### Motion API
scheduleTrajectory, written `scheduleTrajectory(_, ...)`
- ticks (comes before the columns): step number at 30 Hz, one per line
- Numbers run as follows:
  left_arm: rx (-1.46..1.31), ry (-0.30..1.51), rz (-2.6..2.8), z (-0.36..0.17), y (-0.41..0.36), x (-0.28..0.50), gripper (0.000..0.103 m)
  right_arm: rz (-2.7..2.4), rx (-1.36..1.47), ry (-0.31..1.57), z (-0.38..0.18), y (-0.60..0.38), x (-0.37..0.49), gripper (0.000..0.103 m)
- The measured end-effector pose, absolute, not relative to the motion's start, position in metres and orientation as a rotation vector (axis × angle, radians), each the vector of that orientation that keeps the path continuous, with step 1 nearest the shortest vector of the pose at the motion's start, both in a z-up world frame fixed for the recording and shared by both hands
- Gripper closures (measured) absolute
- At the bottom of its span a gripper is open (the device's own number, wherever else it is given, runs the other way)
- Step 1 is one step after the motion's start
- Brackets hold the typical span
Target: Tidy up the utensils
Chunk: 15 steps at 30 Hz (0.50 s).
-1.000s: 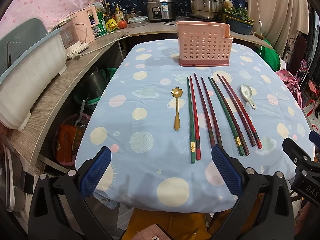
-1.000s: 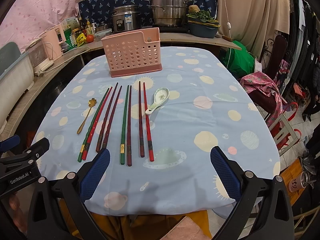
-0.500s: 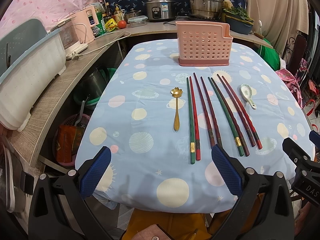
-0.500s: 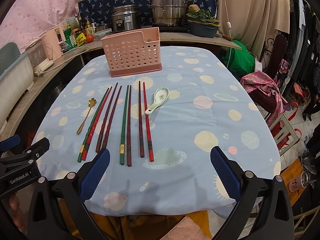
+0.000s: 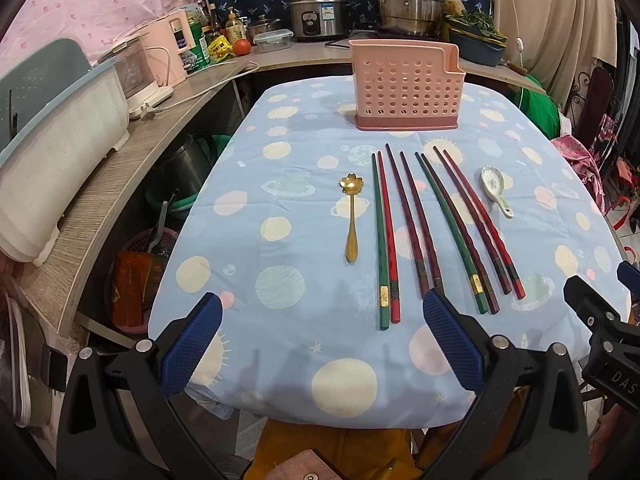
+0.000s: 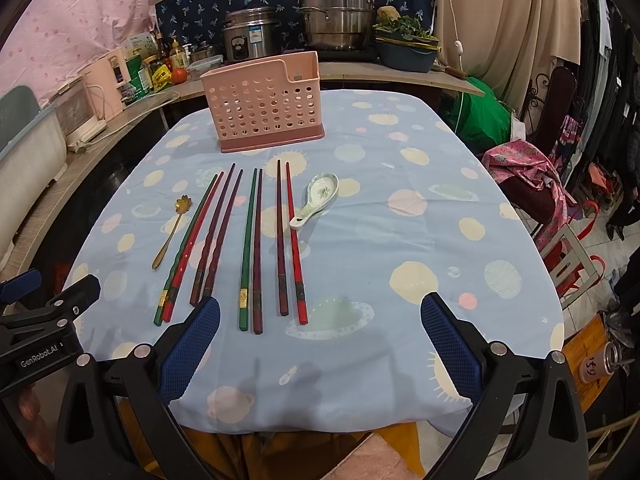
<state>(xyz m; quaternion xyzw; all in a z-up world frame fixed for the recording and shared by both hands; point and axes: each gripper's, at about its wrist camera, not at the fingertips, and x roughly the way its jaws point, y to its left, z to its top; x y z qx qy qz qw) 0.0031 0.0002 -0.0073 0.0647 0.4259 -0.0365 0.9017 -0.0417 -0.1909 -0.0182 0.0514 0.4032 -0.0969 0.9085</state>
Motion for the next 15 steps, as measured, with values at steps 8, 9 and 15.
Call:
scheduleTrajectory(8,0.094,0.902,-0.065,-0.012,0.009,0.017,0.007,-0.211,0.131,0.843,-0.022,-0.200,-0.035,0.007)
scheduleTrajectory(9,0.081,0.907,-0.063,-0.014,0.012,0.021,0.007,-0.212,0.133,0.844,-0.022,-0.201,-0.034,0.007)
scheduleTrajectory(15,0.040,0.934,-0.070,-0.026,0.020,0.047,0.007,-0.221,0.146,0.857,-0.029,-0.212,-0.020,0.007)
